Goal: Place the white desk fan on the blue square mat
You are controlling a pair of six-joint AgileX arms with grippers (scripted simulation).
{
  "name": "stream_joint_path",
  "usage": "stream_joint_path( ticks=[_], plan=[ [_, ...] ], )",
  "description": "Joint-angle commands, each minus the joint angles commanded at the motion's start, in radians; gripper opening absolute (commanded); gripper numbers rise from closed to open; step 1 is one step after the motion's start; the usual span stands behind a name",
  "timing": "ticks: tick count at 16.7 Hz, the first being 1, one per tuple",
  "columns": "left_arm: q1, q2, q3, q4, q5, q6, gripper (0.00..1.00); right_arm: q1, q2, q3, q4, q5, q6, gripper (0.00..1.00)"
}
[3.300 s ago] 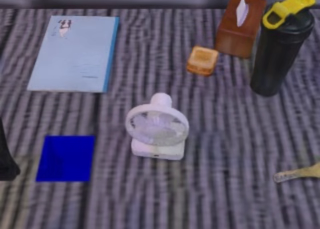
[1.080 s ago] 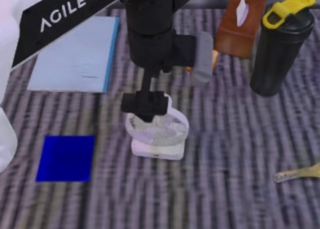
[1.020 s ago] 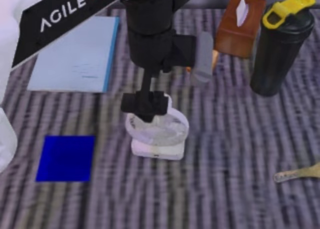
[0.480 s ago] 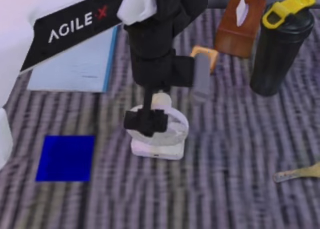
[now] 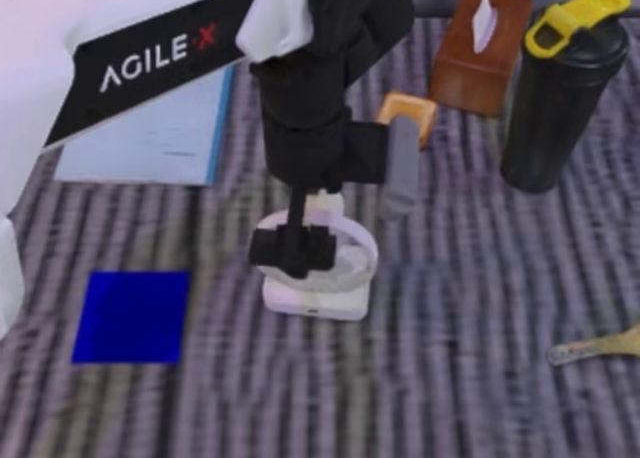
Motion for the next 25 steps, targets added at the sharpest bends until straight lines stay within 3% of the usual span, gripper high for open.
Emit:
stream_joint_path(
  ticks=[11, 21, 25],
  plan=[
    [0.000, 0.000, 0.000, 0.000, 0.000, 0.000, 0.02, 0.000, 0.000, 0.000, 0.000, 0.000, 0.000, 1.00],
    [0.002, -0.013, 0.008, -0.003, -0.001, 0.003, 0.00, 0.000, 0.000, 0.000, 0.000, 0.000, 0.000, 1.00],
    [0.010, 0.005, 0.120, -0.103, -0.001, 0.003, 0.00, 0.000, 0.000, 0.000, 0.000, 0.000, 0.000, 1.00]
  ],
)
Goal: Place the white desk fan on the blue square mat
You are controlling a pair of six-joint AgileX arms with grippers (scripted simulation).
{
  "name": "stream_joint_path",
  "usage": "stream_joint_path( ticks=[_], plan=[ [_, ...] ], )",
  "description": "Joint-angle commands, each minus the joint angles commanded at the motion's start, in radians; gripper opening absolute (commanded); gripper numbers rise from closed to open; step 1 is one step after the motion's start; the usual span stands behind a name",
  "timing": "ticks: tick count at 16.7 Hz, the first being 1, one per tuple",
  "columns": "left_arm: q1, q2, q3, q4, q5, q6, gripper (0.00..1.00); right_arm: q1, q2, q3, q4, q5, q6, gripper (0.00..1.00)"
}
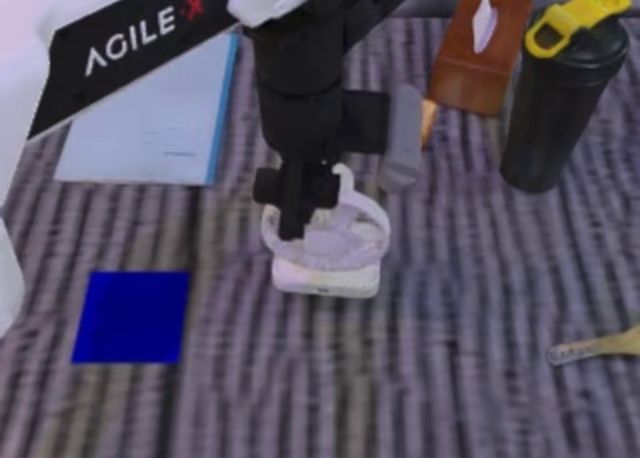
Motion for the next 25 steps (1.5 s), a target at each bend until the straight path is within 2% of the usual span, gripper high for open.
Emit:
stream_joint_path(
  ticks=[4, 9, 11, 14, 21, 25],
  plan=[
    [0.009, 0.008, 0.119, -0.104, 0.000, -0.002, 0.00, 0.000, 0.000, 0.000, 0.000, 0.000, 0.000, 1.00],
    [0.006, 0.003, 0.120, -0.106, 0.000, 0.001, 0.00, 0.000, 0.000, 0.000, 0.000, 0.000, 0.000, 1.00],
    [0.034, -0.026, 0.085, -0.098, 0.000, 0.021, 0.00, 0.000, 0.000, 0.000, 0.000, 0.000, 0.000, 1.00],
    [0.126, -0.123, -0.046, -0.071, 0.001, 0.083, 0.00, 0.000, 0.000, 0.000, 0.000, 0.000, 0.000, 1.00],
    [0.400, -0.419, -0.468, 0.014, 0.006, 0.281, 0.00, 0.000, 0.000, 0.000, 0.000, 0.000, 0.000, 1.00],
    [0.457, -0.478, -0.534, 0.030, 0.007, 0.323, 0.00, 0.000, 0.000, 0.000, 0.000, 0.000, 0.000, 1.00]
  ],
)
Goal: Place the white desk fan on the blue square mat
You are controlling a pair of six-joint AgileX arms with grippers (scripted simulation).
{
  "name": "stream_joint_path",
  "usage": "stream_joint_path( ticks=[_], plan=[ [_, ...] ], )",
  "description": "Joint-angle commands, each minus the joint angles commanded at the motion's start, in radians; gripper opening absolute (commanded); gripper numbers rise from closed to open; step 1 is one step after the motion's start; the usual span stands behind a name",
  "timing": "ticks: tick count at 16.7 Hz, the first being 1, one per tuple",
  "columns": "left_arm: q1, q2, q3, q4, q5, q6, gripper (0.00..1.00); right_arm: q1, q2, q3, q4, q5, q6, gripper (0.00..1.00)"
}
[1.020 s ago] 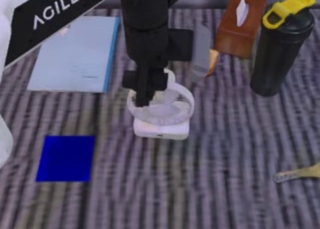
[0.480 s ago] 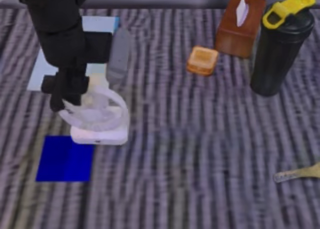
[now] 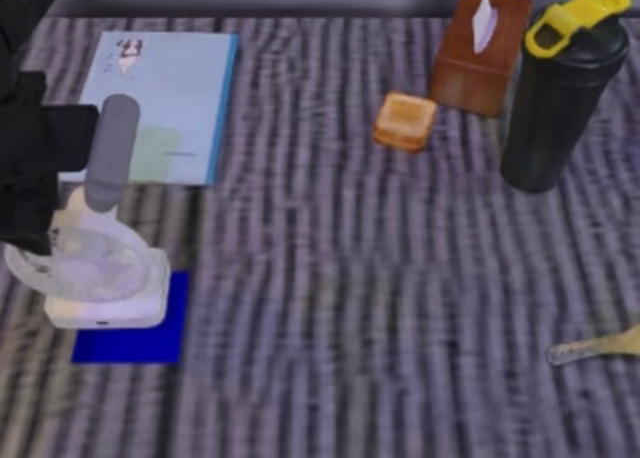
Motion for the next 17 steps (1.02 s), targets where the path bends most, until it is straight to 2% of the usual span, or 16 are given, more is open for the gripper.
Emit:
stream_joint_path(
  ticks=[4, 10, 14, 17],
  plan=[
    [-0.005, 0.004, -0.002, 0.002, -0.001, 0.000, 0.00, 0.000, 0.000, 0.000, 0.000, 0.000, 0.000, 1.00],
    [-0.003, 0.015, -0.117, 0.132, 0.000, -0.003, 0.00, 0.000, 0.000, 0.000, 0.000, 0.000, 0.000, 1.00],
    [-0.003, 0.015, -0.121, 0.137, 0.000, -0.003, 0.00, 0.000, 0.000, 0.000, 0.000, 0.000, 0.000, 1.00],
    [-0.003, 0.015, -0.121, 0.137, 0.000, -0.003, 0.23, 0.000, 0.000, 0.000, 0.000, 0.000, 0.000, 1.00]
  ],
)
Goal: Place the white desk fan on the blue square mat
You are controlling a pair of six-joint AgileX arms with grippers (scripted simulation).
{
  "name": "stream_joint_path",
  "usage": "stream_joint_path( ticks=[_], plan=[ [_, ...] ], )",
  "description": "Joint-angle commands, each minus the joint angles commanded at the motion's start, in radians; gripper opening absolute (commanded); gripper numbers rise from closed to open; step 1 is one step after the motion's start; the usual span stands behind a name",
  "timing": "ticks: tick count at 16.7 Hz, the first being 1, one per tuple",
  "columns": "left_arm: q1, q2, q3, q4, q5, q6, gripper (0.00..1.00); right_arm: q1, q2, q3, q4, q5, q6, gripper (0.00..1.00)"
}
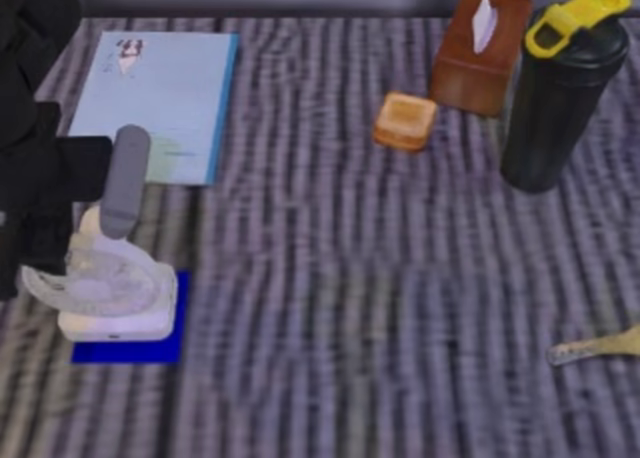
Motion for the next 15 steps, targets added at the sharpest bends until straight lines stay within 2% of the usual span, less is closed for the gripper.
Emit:
stream_joint_path(
  ticks=[10, 15],
  plan=[
    [0.000, 0.000, 0.000, 0.000, 0.000, 0.000, 0.98, 0.000, 0.000, 0.000, 0.000, 0.000, 0.000, 1.00],
    [0.000, 0.000, 0.000, 0.000, 0.000, 0.000, 1.00, 0.000, 0.000, 0.000, 0.000, 0.000, 0.000, 1.00]
  ],
)
